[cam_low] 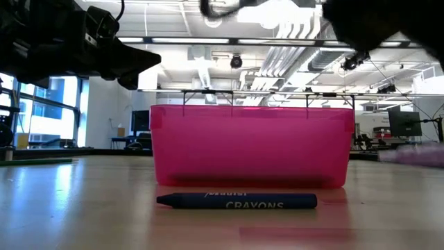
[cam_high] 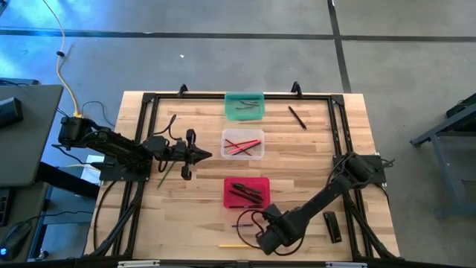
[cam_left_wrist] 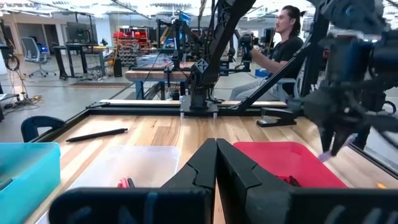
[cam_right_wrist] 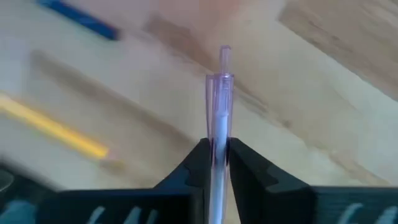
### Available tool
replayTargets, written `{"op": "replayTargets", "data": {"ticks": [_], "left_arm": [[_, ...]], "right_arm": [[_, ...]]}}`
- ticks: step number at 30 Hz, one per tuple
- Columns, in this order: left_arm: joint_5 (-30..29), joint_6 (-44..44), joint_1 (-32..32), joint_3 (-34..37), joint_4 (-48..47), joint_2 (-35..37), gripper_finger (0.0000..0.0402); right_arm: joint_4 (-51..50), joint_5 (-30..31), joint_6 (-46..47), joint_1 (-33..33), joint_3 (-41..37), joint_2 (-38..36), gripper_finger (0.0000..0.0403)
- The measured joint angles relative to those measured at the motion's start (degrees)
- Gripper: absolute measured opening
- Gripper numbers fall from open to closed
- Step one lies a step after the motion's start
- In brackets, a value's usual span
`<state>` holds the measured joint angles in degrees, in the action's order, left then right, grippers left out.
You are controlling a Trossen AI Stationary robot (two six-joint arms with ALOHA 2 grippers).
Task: Sort crayons/erasers/pens/pencils in bins
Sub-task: Put the purple pen into the red bin
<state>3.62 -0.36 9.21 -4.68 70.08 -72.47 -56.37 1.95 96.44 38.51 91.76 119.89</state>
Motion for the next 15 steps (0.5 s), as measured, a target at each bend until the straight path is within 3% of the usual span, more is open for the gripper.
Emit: {"op": "replayTargets", "data": {"ticks": [8, 15], "left_arm": [[0.0, -0.02, 0.0, 0.01, 0.0, 0.0, 0.0], [0.0, -0.02, 0.0, 0.02, 0.02, 0.0, 0.0]], "right_arm": [[-19.48, 1.51, -3.91, 0.01, 12.97, -0.21, 0.0023], [-30.85, 15.97, -11.98, -1.38, 23.75, -0.32, 0.0022]]}}
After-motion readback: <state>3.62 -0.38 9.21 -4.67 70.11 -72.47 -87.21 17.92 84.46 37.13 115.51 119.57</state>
